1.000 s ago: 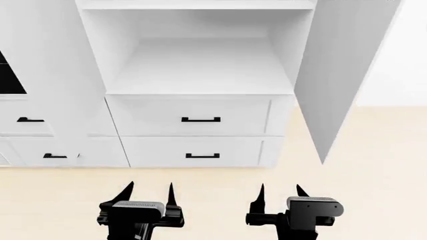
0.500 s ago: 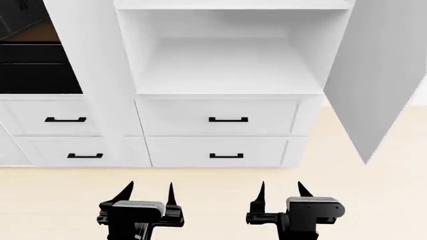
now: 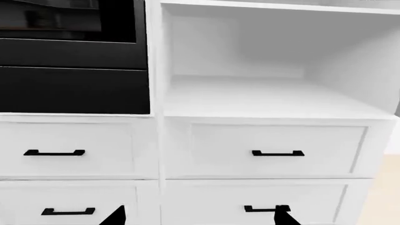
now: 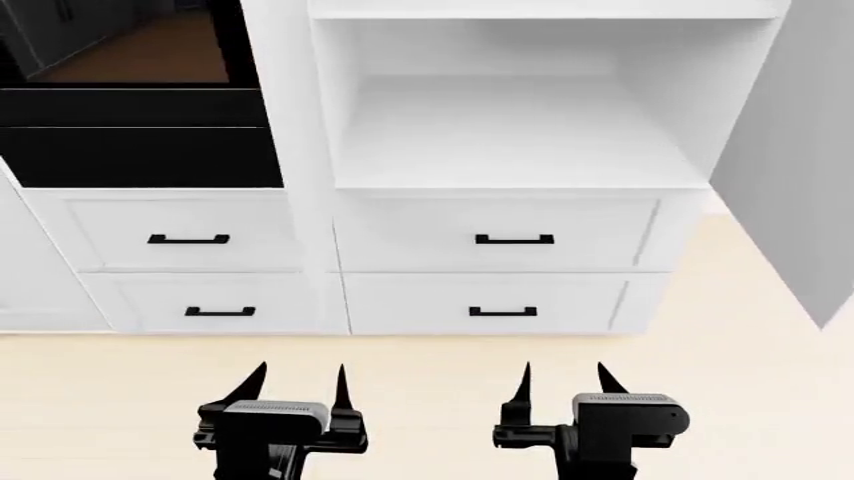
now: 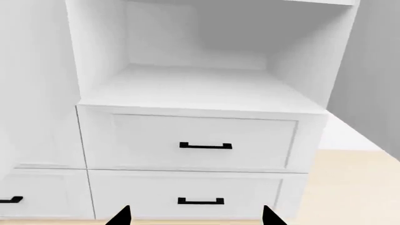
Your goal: Close the side bottom right group 3 doors
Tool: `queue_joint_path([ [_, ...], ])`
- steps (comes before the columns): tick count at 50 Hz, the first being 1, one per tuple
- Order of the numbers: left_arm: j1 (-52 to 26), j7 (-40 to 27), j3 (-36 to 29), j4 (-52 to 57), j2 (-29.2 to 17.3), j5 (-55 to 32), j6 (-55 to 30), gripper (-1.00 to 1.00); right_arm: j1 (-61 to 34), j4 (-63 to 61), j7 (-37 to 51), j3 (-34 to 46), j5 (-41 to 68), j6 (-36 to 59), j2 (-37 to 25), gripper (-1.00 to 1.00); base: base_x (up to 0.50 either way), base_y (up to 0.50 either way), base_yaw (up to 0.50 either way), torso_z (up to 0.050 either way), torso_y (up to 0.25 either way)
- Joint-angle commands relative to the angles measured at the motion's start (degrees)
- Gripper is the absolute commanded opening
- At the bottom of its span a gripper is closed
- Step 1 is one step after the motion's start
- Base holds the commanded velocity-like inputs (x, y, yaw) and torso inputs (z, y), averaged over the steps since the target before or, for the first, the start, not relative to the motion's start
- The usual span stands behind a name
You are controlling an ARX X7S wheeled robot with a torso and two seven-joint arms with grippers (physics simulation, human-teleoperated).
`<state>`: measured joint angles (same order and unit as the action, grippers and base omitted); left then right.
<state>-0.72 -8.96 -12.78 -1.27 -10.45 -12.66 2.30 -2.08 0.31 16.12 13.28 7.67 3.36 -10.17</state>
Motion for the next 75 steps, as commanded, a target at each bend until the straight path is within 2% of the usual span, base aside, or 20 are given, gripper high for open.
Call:
queue_joint_path([
  [1,-0.06,-0.29,-0.33,-0.16,-0.24,-0.24,0.3,1.0,-0.13,0.45,0.48,0.46,-0.05,-0.23,-0.25,1.0,0.0,0.5,0.0,0.0,0.0],
  [75,-0.5,-2.16,-2.13,-0.17,-1.73,-1.84,0.82,1.0,-0.57,-0.15,2.61,1.9,2.02,-0.18,-1.73,1.0,0.0,0.5,0.0,0.0,0.0],
])
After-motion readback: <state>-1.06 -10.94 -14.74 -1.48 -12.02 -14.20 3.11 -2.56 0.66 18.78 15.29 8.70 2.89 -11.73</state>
